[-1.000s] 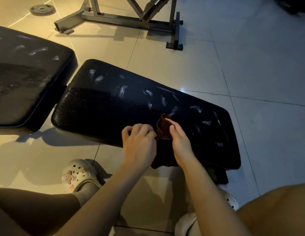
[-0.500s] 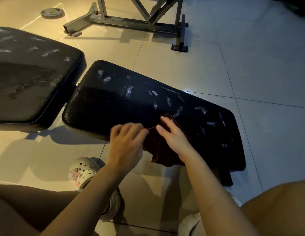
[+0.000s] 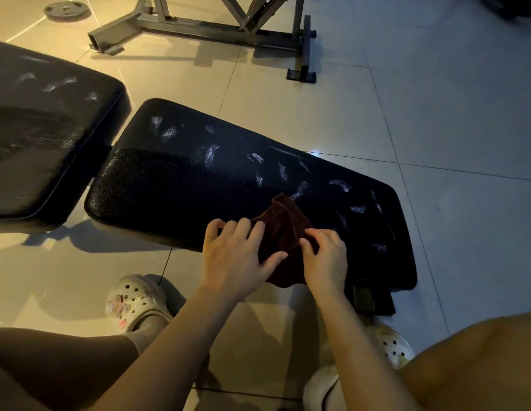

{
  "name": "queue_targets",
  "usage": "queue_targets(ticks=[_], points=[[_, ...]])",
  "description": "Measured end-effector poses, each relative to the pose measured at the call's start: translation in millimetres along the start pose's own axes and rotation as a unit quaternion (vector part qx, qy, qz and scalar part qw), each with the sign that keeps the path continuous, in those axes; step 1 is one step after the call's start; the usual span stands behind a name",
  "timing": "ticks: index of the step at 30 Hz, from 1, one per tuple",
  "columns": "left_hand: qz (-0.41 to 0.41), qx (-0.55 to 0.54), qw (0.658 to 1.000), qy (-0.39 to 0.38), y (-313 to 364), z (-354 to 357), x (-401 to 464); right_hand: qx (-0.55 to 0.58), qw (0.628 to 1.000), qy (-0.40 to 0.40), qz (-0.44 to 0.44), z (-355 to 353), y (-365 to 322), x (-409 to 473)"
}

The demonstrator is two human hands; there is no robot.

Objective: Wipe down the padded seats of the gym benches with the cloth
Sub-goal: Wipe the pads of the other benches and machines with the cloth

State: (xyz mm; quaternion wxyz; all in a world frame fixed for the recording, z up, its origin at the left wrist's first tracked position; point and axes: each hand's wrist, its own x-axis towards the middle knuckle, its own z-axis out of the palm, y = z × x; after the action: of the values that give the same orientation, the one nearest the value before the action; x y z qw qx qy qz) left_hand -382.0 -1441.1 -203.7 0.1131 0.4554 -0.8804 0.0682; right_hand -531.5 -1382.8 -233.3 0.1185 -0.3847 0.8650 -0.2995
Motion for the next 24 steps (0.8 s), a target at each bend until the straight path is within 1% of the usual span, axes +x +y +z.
queue_targets(ticks=[2, 4, 8, 10, 13, 16, 17, 19, 22, 24], points=[[-0.004, 0.031, 0.999, -0.016, 5.3, 5.0, -0.1, 0.041, 0.999, 0.009, 0.019, -0.6, 1.2, 5.7], [-0.025, 0.033, 0.999, -0.015, 8.3, 6.4, 3.3, 0.069, 0.997, -0.002, 0.029, -3.9, 1.1, 11.8], [-0.022, 0.013, 0.999, 0.034, 4.5, 10.1, 0.2, 0.064, 0.998, -0.011, 0.025, -15.5, 8.8, 13.0], [-0.031, -0.01, 0.997, 0.064, 2.8, 13.4, -6.1, 0.046, 0.998, 0.005, 0.052, -22.8, 21.8, 3.9], [-0.052, -0.033, 0.995, 0.077, 3.5, 13.8, -7.1, 0.016, 0.995, -0.001, 0.094, -23.7, 39.4, -12.0], [-0.057, -0.042, 0.995, 0.076, 4.8, 13.0, -3.8, 0.06, 0.989, -0.011, 0.131, -21.8, 38.9, -8.0], [-0.056, -0.041, 0.995, 0.076, 4.6, 13.1, -4.7, 0.061, 0.99, -0.017, 0.129, -22.3, 37.7, -4.5], [-0.047, -0.038, 0.995, 0.083, 3.5, 13.3, -7.8, 0.036, 0.993, -0.021, 0.113, -24.9, 38.9, 0.3], [-0.045, -0.039, 0.994, 0.091, 1.6, 12.5, -11.5, -0.052, 0.995, -0.006, 0.081, -33.8, 49.8, 6.1], [-0.049, -0.037, 0.994, 0.088, 2.2, 12.8, -13.7, -0.101, 0.993, -0.016, 0.053, -39.0, 58.1, 12.9]])
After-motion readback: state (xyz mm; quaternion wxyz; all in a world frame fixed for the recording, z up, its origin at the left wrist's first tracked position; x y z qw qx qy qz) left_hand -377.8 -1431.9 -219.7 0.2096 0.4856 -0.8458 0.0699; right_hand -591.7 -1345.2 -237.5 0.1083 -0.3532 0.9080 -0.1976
